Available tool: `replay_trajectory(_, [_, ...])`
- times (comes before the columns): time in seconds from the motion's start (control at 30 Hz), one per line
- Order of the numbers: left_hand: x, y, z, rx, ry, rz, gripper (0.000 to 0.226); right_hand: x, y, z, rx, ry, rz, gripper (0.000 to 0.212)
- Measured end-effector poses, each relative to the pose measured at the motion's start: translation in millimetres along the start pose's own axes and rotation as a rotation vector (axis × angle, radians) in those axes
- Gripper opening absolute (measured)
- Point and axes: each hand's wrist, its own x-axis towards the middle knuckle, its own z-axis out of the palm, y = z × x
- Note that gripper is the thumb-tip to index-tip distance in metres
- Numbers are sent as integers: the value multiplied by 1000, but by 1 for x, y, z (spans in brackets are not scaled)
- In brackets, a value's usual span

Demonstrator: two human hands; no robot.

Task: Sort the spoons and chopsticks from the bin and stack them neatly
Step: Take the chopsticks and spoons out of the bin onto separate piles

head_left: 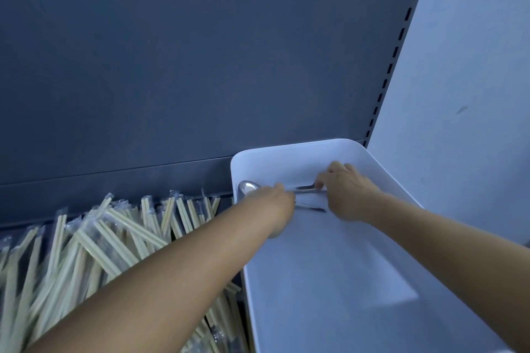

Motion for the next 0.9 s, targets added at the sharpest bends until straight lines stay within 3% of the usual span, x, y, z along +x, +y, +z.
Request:
replay_trajectory(0.1, [-5,0,-1,-47,19,37,37,0,6,2,15,-95,-32,49])
replay_trajectory(0.23, [-10,1,-3,-12,23,115,47,-4,6,-1,-21,-131,-6,30])
replay_trajectory(0.4, [-7,3,-7,-99,-47,124,21,-9,3,-6,18,-72,32,18])
replay_trajectory(0.5, [-9,2,-5,-171,13,85,22,-10,9,-3,107,31,38,34])
replay_trajectory(0.57, [-12,5,-4,-249,100,-19,15,-9,12,0,66,-27,-30,54])
replay_trajectory(0.63, [-14,4,-2,-257,104,-123,26,-6,12,4,12,-97,-43,60])
replay_trajectory(0.7, [-15,3,1,-177,3,-148,36,-3,14,8,0,-116,-22,50])
replay_trajectory(0.8, [-12,3,2,-138,-9,-122,6,-2,15,5,-10,-50,15,31])
replay_trajectory(0.9, [-10,3,3,-173,-16,-161,25,-2,13,7,-29,36,-8,24])
